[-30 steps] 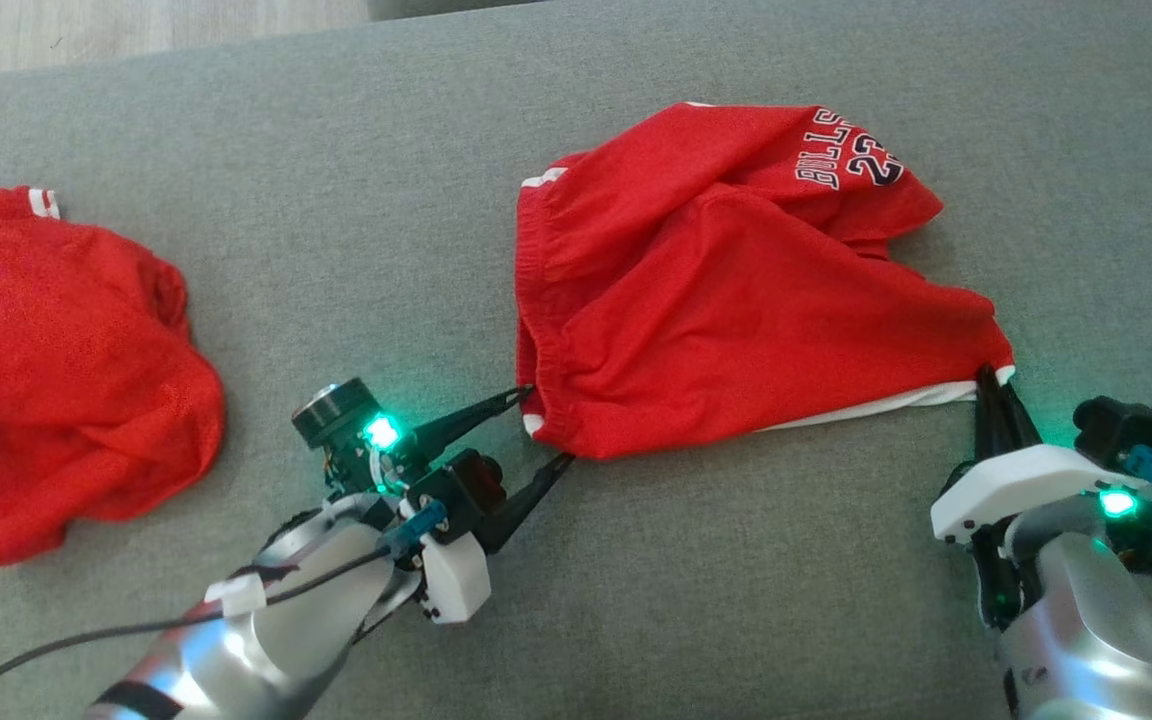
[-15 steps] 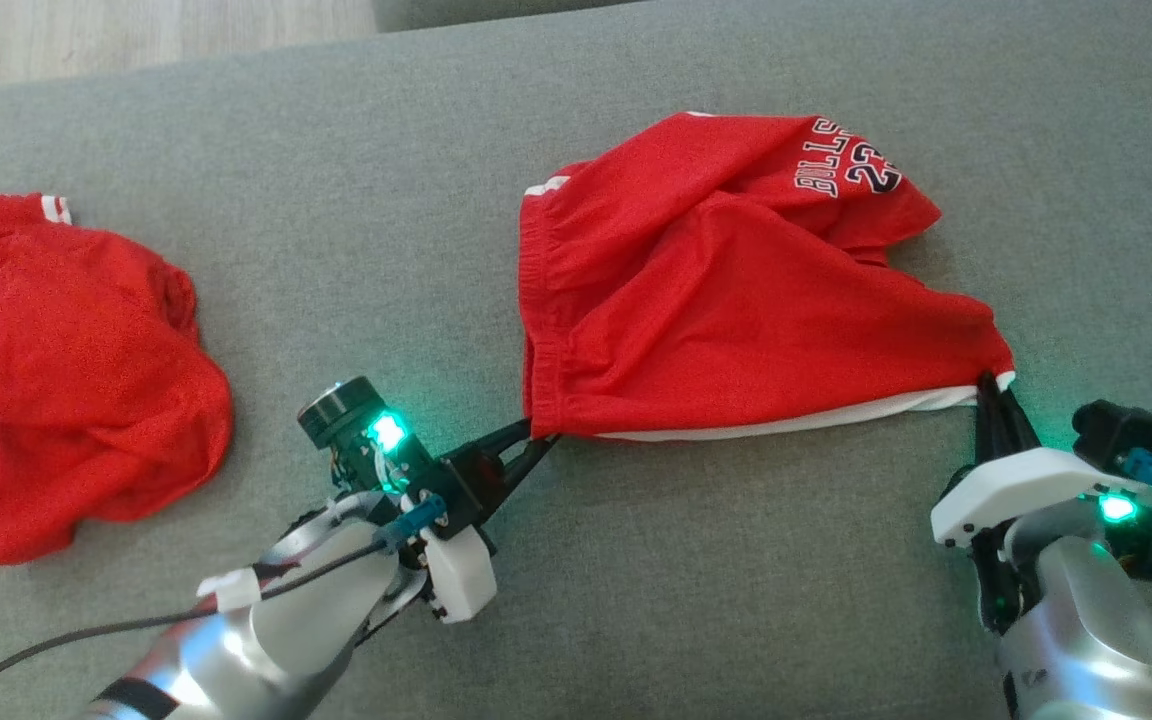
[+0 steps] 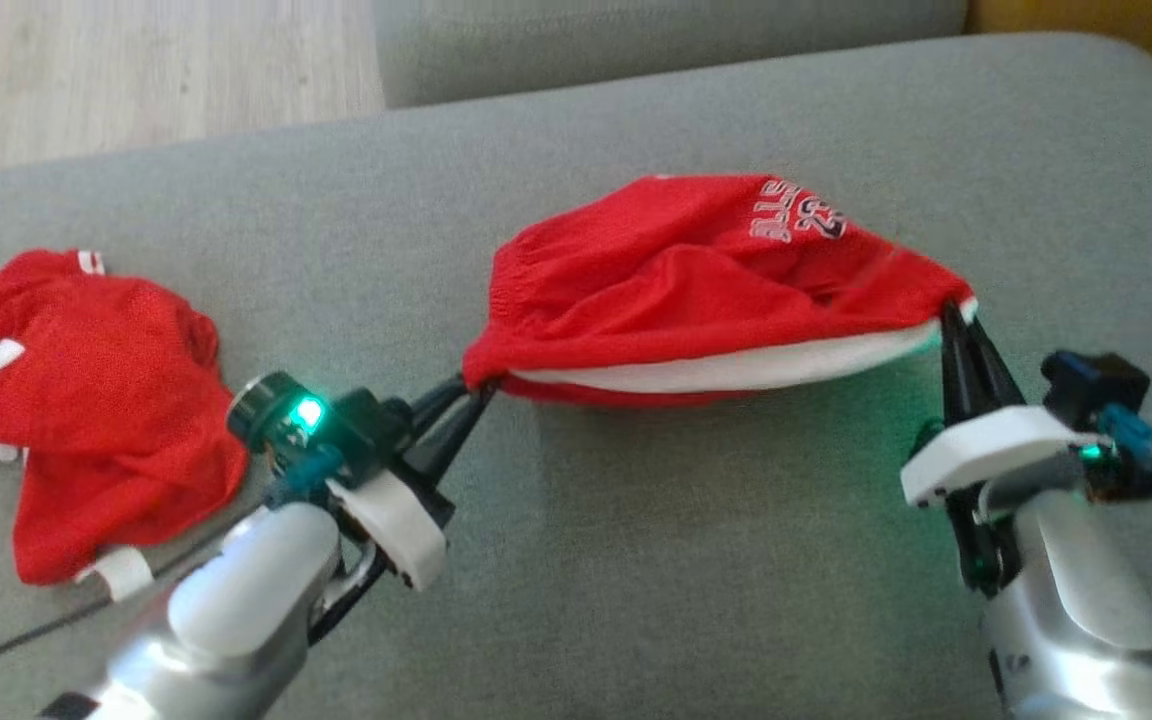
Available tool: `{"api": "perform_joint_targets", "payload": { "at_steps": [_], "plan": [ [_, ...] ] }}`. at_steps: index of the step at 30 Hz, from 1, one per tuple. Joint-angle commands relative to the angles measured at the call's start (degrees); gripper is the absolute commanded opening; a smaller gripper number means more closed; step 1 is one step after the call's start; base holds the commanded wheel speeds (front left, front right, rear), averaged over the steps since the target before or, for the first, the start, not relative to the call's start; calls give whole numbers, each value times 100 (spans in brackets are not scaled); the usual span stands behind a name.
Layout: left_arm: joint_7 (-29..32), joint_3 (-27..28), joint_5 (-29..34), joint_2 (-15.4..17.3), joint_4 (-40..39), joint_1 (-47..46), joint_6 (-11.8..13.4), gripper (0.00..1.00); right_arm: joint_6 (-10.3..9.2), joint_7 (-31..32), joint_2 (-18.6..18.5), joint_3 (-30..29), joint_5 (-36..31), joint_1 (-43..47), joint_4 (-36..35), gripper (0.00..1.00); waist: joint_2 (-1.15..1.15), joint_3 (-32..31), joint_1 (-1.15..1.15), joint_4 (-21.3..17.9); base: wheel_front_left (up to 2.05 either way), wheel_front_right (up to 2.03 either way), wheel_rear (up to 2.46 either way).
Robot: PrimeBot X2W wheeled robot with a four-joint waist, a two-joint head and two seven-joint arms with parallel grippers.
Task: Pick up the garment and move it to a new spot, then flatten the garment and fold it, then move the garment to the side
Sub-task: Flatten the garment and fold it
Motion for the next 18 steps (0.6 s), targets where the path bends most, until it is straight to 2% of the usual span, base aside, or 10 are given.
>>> {"api": "perform_joint_targets", "payload": {
  "at_steps": [1,8,12,18],
  "plan": [
    [65,333,-243,259,-298,-341,10,0,-5,79,-69,309,40,-111,-544,0,0,-197,0,-24,0,0,0],
    [786,673,-849,589,-800,-1096,10,0,-5,809,-518,779,474,-527,-2029,0,0,-624,0,10,0,0,0],
    [1073,931,-995,685,-933,-1551,109,0,-5,1080,-699,901,625,-887,-2526,0,0,-809,0,10,0,0,0],
    [1258,1162,-1070,809,-1166,-1879,311,0,-5,1168,-731,959,616,-1157,-2993,0,0,-996,0,-10,0,0,0]
  ]
}}
